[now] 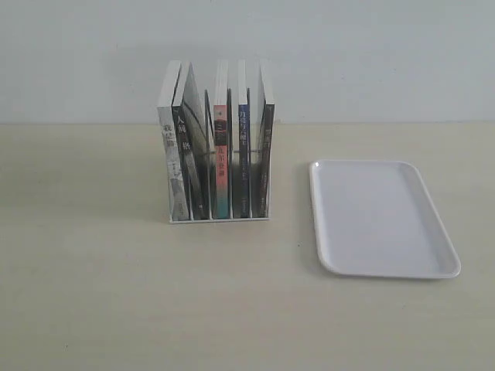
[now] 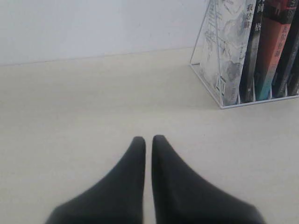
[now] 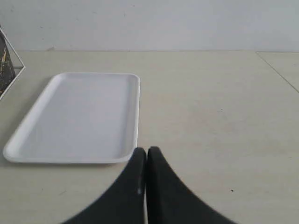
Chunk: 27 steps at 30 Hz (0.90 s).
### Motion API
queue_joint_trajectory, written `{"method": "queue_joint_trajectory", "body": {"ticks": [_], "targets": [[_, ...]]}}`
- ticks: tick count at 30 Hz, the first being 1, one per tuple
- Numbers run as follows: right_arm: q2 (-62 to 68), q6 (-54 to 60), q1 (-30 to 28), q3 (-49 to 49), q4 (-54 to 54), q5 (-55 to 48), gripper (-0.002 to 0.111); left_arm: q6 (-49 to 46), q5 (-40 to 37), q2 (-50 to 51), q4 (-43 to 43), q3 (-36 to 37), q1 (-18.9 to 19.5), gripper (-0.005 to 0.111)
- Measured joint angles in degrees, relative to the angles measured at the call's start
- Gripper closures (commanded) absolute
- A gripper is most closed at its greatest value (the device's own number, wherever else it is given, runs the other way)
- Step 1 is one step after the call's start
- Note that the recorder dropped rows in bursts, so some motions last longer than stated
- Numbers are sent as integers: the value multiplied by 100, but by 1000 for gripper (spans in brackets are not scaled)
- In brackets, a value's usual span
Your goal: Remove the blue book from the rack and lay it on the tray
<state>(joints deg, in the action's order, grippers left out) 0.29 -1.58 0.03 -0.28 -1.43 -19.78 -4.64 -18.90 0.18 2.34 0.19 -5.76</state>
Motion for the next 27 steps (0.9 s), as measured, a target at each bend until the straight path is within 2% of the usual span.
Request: {"method": "queue_joint_trajectory", "body": {"ticks": [19,27], "targets": [[0,0,0,0,0,3,109,0,0,0,0,0,0,102],[0,0,0,28,0,442,109,0,0,0,0,0,0,102]]}}
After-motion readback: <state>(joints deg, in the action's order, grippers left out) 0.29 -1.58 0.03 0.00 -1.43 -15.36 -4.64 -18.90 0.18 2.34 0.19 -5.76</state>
